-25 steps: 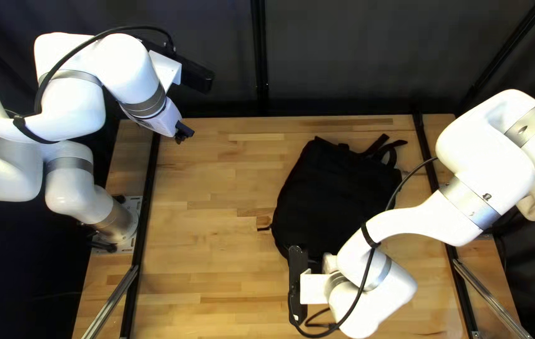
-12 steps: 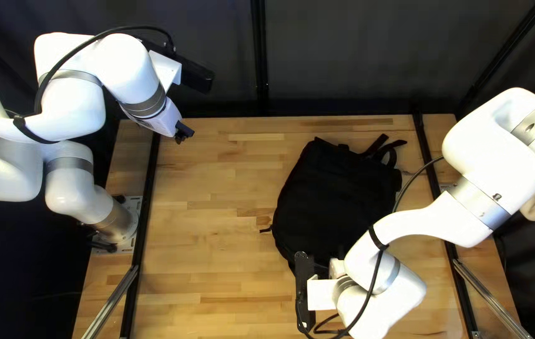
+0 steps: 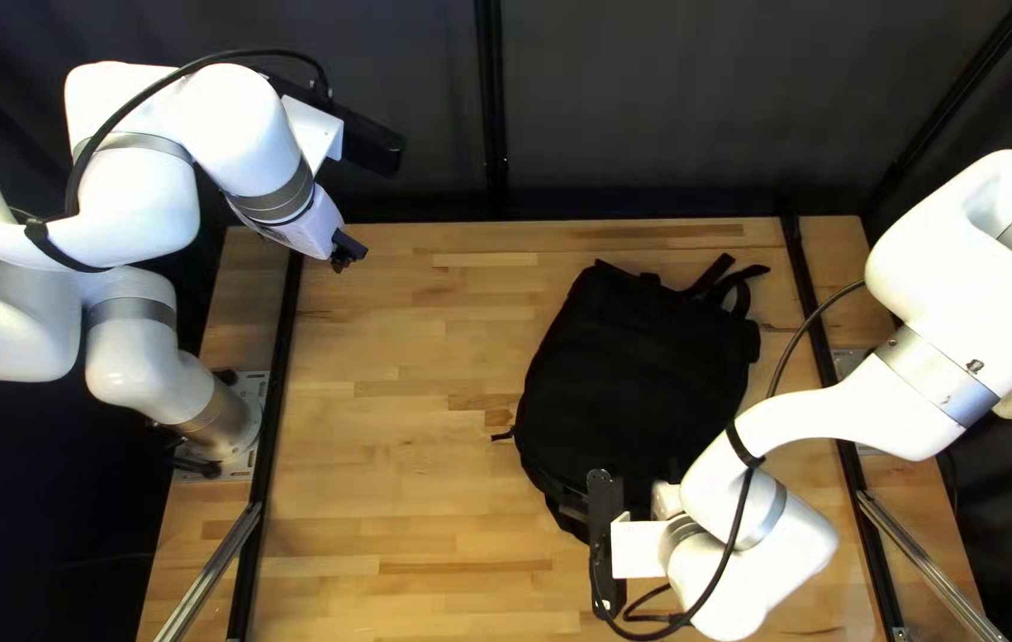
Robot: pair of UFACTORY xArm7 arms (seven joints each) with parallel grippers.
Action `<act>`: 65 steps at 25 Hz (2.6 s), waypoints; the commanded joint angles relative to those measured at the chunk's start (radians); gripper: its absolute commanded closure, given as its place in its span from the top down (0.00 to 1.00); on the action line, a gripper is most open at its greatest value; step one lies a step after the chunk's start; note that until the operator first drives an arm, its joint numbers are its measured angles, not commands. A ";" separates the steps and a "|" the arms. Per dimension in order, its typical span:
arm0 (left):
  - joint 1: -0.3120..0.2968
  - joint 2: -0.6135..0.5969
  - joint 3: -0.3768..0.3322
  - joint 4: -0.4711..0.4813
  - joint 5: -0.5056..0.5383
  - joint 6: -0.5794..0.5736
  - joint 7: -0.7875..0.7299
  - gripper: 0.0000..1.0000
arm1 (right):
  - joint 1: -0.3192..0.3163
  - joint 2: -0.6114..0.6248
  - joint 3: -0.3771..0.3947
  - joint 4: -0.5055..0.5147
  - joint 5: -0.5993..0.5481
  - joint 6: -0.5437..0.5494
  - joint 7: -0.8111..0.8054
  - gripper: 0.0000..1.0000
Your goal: Remove a lunch box from a kids backpack
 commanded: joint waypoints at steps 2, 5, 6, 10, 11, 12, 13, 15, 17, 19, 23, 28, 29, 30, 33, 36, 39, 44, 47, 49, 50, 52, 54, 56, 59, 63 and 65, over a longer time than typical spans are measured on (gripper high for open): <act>0.000 0.000 0.000 0.000 0.000 0.000 0.000 1.00 | -0.006 0.035 -0.010 0.024 -0.016 -0.012 -0.011 0.96; 0.000 0.000 0.000 0.000 0.000 0.000 0.000 1.00 | -0.011 0.039 -0.015 0.019 -0.022 -0.022 -0.011 0.57; 0.000 0.000 0.000 0.000 0.000 0.000 0.000 1.00 | -0.012 0.038 -0.016 0.017 -0.023 -0.025 -0.011 0.33; 0.000 0.000 0.000 0.000 0.000 0.000 0.000 1.00 | -0.020 0.041 -0.023 0.018 -0.031 -0.035 -0.020 0.01; 0.000 0.000 0.000 0.000 0.000 0.000 0.000 1.00 | -0.021 0.040 -0.023 0.019 -0.032 -0.034 -0.023 0.00; 0.000 0.000 0.000 0.000 0.000 0.000 0.000 1.00 | -0.022 0.036 -0.024 0.020 -0.034 -0.029 -0.027 0.00; 0.000 0.000 0.000 0.000 0.000 0.000 0.000 1.00 | -0.024 0.031 -0.025 0.024 -0.034 -0.023 -0.034 0.00; 0.000 0.000 0.000 0.000 0.000 0.000 0.000 1.00 | -0.025 0.025 -0.026 0.032 -0.037 -0.009 -0.045 0.00; 0.000 0.000 0.000 0.000 0.000 0.000 0.000 1.00 | -0.028 0.023 -0.029 0.048 -0.041 0.008 -0.063 0.00; 0.000 0.000 0.000 0.000 0.000 0.000 0.000 1.00 | -0.031 0.026 -0.032 0.068 -0.046 0.023 -0.082 0.00; 0.000 0.000 0.000 0.000 0.000 0.000 0.000 1.00 | -0.037 0.036 -0.037 0.095 -0.056 0.037 -0.115 0.01; 0.000 0.000 0.000 0.000 0.000 0.000 0.000 1.00 | -0.051 0.044 -0.042 0.086 -0.058 0.012 -0.140 0.95; 0.000 0.000 0.000 0.000 0.000 0.000 0.000 1.00 | -0.054 0.044 -0.042 0.077 -0.057 0.002 -0.141 0.91; 0.000 0.000 0.000 0.000 0.000 0.000 0.000 1.00 | -0.057 0.042 -0.043 0.069 -0.056 -0.006 -0.142 0.89; 0.000 0.000 0.000 0.000 0.000 0.000 0.000 1.00 | -0.062 0.040 -0.043 0.068 -0.053 -0.010 -0.147 0.44; 0.000 0.000 0.000 0.000 0.000 0.000 0.000 1.00 | -0.062 0.033 -0.043 0.064 -0.051 -0.007 -0.149 0.04; 0.000 0.000 0.000 0.000 0.000 0.000 0.000 1.00 | -0.064 0.022 -0.041 0.049 -0.049 -0.015 -0.149 1.00; 0.000 0.000 0.000 0.000 0.000 0.000 0.000 1.00 | -0.069 0.008 -0.043 0.036 -0.046 -0.013 -0.156 1.00; 0.000 0.000 0.000 0.000 0.000 0.000 0.000 1.00 | -0.070 0.001 -0.043 0.038 -0.045 -0.002 -0.164 1.00; 0.000 0.000 0.000 0.000 0.000 0.000 0.000 1.00 | -0.073 -0.002 -0.045 0.034 -0.046 0.001 -0.168 1.00; 0.000 0.000 0.000 0.000 0.000 0.000 0.000 1.00 | -0.075 -0.004 -0.046 0.030 -0.046 0.001 -0.169 1.00; 0.000 0.000 0.000 0.000 0.000 0.000 0.000 1.00 | -0.080 -0.008 -0.049 0.020 -0.045 -0.003 -0.173 1.00; 0.000 0.000 0.000 0.000 0.000 0.000 0.000 1.00 | -0.084 -0.007 -0.052 0.014 -0.045 -0.008 -0.174 1.00; 0.000 0.000 0.000 0.000 0.000 0.000 0.000 1.00 | -0.085 -0.001 -0.053 0.019 -0.044 -0.008 -0.173 1.00; 0.000 0.000 0.000 0.000 0.000 0.000 0.000 1.00 | -0.076 0.035 -0.053 0.074 -0.046 0.011 -0.168 1.00; 0.000 0.000 0.000 0.000 0.000 0.000 0.000 1.00 | -0.068 0.096 -0.068 0.163 -0.067 0.030 -0.153 1.00; 0.000 0.000 0.000 0.000 0.000 0.000 0.000 1.00 | -0.078 0.109 -0.082 0.178 -0.081 0.016 -0.146 1.00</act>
